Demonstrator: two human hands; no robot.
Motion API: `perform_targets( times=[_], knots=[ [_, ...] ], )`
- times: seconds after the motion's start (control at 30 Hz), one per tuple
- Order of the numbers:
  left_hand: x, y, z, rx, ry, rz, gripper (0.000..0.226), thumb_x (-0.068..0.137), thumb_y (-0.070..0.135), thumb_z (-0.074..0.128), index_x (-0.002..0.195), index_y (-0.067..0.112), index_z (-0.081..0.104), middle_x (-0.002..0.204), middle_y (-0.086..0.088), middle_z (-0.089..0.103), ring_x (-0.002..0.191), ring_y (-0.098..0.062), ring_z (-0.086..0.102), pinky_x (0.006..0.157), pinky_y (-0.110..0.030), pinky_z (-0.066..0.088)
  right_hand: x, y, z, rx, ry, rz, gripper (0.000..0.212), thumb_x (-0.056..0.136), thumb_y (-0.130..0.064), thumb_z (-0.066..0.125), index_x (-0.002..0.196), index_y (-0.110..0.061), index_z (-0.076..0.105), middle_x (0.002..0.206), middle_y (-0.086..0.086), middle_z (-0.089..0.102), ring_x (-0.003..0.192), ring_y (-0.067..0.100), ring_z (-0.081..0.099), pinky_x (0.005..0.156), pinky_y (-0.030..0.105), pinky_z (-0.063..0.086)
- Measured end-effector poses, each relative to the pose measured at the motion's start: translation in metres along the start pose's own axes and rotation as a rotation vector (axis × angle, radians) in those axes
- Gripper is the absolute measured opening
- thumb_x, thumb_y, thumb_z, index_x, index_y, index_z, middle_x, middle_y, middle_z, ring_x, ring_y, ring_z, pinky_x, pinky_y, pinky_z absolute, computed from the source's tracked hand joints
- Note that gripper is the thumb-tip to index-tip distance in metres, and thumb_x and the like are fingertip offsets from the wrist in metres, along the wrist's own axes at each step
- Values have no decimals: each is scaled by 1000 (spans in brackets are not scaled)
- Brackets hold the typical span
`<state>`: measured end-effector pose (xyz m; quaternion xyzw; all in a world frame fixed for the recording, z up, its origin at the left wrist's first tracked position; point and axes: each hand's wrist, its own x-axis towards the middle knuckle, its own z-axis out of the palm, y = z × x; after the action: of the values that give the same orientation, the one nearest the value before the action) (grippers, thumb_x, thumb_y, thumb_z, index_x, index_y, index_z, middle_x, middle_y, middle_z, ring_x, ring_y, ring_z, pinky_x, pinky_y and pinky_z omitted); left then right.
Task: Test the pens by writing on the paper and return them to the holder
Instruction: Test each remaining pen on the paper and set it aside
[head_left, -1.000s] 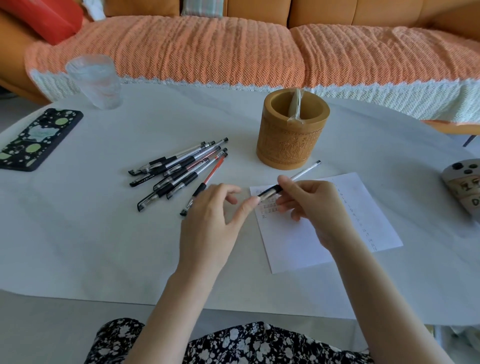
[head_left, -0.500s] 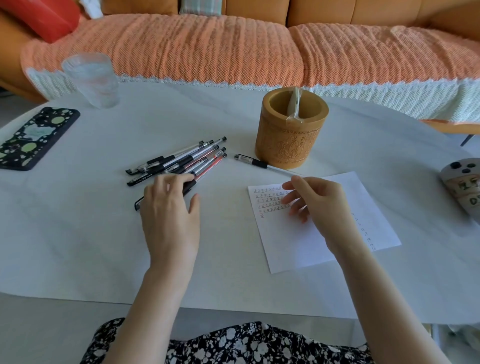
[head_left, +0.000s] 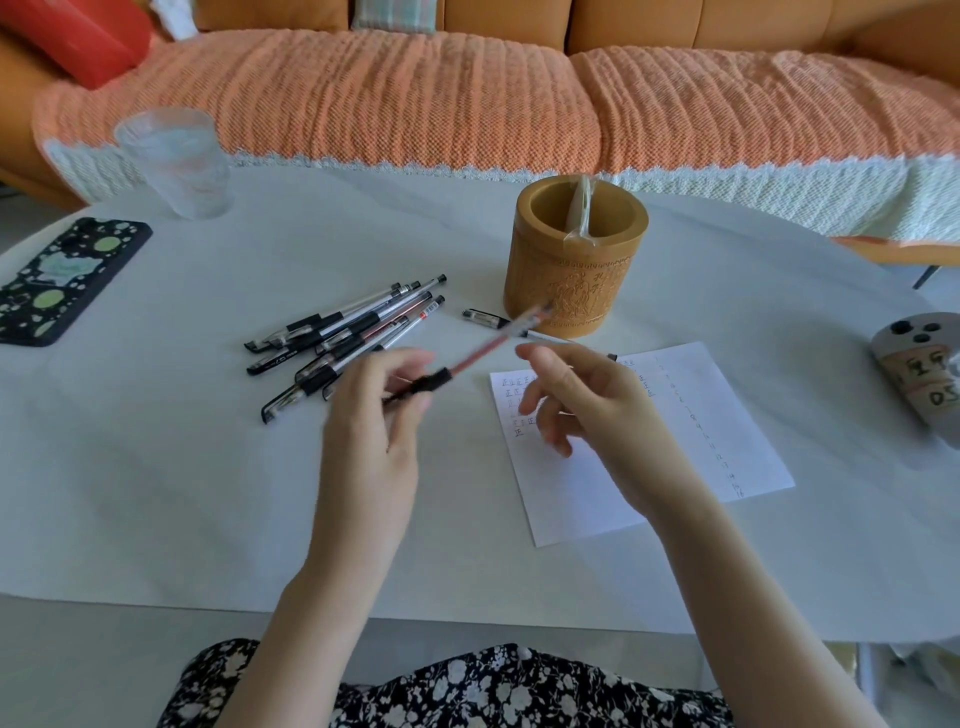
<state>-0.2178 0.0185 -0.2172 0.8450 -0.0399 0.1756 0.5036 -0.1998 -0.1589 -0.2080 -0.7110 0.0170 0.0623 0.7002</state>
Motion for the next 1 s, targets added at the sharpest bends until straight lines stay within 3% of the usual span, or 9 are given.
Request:
perform_targets(
  times=[0.07, 0.17, 0.3, 0.47, 0.67, 0.77, 0.9, 1.0],
  knots=[
    [-4, 4, 6, -76, -142, -1, 23, 88, -2, 57, 104, 14, 60, 103, 6, 62, 96, 5, 56, 80, -3, 38, -2, -2, 6, 65, -47, -30, 37, 82, -36, 59, 107, -8, 65, 65, 1, 60, 49, 14, 47, 45, 23, 38],
    [-8, 7, 12, -89, -278, -12, 21, 91, 2, 54, 107, 15, 59, 102, 5, 61, 93, 2, 59, 78, -4, 38, -3, -2, 9, 59, 24, -68, 23, 90, -23, 58, 92, -3, 68, 60, 2, 57, 44, 12, 46, 46, 21, 39],
    [-12, 12, 19, -51, -390, -81, 20, 97, 12, 44, 106, 24, 58, 80, 14, 57, 77, 4, 53, 68, -6, 37, -3, 0, 7, 42, 59, -64, 24, 93, -20, 55, 77, -6, 67, 56, 1, 57, 42, 11, 46, 47, 21, 40],
    [-10, 16, 20, -58, -425, -91, 15, 98, 23, 42, 96, 28, 56, 68, 21, 56, 65, 3, 49, 57, -10, 35, -5, -1, 4, 26, 27, -82, 26, 94, -18, 53, 78, -2, 66, 56, 4, 57, 43, 13, 47, 46, 22, 40],
    [-8, 16, 22, -53, -410, -95, 16, 97, 27, 45, 95, 30, 60, 59, 16, 54, 52, -5, 43, 49, -15, 31, -6, -1, 4, 26, 37, -79, 27, 96, -18, 51, 77, -2, 63, 52, -1, 55, 40, 10, 44, 44, 17, 37],
    [-8, 16, 24, -37, -409, -109, 17, 97, 29, 44, 97, 31, 62, 66, 25, 58, 58, -5, 47, 53, -16, 33, -6, -2, 4, 32, 47, -69, 28, 96, -17, 49, 76, -1, 62, 49, -3, 53, 38, 8, 42, 41, 13, 33],
    [-7, 15, 25, -20, -405, -121, 19, 96, 35, 44, 95, 32, 63, 81, 23, 66, 72, -4, 56, 64, -19, 40, -7, -3, 4, 50, 47, -67, 29, 97, -17, 48, 75, -3, 61, 51, 0, 51, 39, 6, 45, 41, 13, 33],
    [-7, 16, 25, -45, -408, -127, 21, 96, 35, 44, 92, 30, 64, 71, 25, 62, 65, -1, 52, 57, -14, 35, -7, -2, 4, 65, 32, -66, 30, 98, -17, 47, 75, -4, 61, 52, -1, 50, 41, 7, 44, 42, 15, 33]
  ],
)
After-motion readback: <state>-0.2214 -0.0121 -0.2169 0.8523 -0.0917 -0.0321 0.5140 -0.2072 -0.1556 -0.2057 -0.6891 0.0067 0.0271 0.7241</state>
